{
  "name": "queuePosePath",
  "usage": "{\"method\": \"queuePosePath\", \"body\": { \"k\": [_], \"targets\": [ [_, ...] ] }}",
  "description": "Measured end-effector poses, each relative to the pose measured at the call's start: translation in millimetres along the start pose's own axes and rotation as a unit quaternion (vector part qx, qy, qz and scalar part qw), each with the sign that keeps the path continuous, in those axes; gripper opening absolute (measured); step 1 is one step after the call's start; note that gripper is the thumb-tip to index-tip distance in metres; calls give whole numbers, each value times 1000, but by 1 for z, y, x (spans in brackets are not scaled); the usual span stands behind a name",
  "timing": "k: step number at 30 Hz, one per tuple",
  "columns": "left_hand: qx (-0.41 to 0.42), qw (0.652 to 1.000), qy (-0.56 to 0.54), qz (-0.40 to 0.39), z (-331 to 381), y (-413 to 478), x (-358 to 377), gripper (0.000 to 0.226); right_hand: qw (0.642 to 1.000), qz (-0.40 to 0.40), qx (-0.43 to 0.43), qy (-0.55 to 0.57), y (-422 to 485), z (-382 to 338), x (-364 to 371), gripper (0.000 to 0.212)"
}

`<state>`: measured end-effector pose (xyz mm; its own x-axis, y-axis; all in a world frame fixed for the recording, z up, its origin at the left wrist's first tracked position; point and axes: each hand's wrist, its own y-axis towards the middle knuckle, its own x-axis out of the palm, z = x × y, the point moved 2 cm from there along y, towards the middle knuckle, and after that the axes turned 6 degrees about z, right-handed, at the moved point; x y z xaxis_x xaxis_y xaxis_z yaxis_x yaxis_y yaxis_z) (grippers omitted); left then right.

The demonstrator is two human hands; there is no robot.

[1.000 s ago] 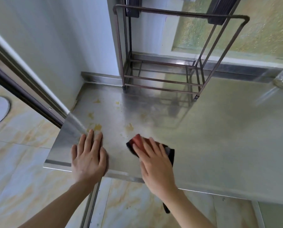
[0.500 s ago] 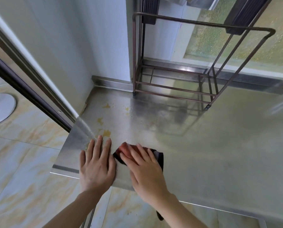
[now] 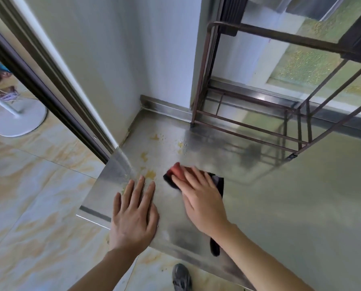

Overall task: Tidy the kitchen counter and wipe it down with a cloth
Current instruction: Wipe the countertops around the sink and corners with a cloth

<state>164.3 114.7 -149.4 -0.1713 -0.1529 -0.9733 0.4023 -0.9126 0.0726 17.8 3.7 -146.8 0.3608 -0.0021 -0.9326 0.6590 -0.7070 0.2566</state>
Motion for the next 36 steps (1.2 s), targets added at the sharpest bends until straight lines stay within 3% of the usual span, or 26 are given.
{"method": "queuePosePath", "body": {
  "k": [2,4,7,10,11,13,15,17,20,25,27,30,32,36],
  "targets": [
    [-1,1000,-3,-4,1,-1,-2,52,993,-58,-99,12,3,14,-4,44],
    [-4,1000,-7,-9,3,-1,-3,51,989,-75,-123,-20,21,47,-6,44],
    [-7,1000,-27,-12,4,0,-7,51,999,-16,26,-38,60,86,-5,44],
    [0,998,-67,-8,0,-1,-13,50,987,24,158,-30,73,56,7,47],
    [-3,997,-80,0,-3,-1,-16,50,990,23,142,-15,69,37,11,50],
    [-12,996,-90,21,-12,4,-24,49,999,-11,8,29,55,1,17,52],
    [-25,996,-75,37,-27,14,-31,51,985,-73,-146,63,47,-18,17,51],
    [-62,996,-42,52,-49,27,-36,53,969,-98,-220,61,69,-12,20,49],
    [-142,987,-45,64,-82,40,-38,57,985,-67,-155,37,127,1,33,45],
    [-119,988,-88,47,-92,34,-24,54,999,-7,3,35,166,-7,48,44],
    [-106,990,-87,44,-95,34,-22,52,998,-19,-31,49,149,-25,47,46],
    [-98,992,-77,33,-98,37,-20,53,982,-80,-154,74,118,-44,44,46],
    [-98,992,-76,30,-98,37,-19,54,977,-87,-180,71,129,-33,41,45],
    [-85,992,-85,33,-98,36,-20,53,998,-7,-34,43,181,-1,45,40]
  ]
}}
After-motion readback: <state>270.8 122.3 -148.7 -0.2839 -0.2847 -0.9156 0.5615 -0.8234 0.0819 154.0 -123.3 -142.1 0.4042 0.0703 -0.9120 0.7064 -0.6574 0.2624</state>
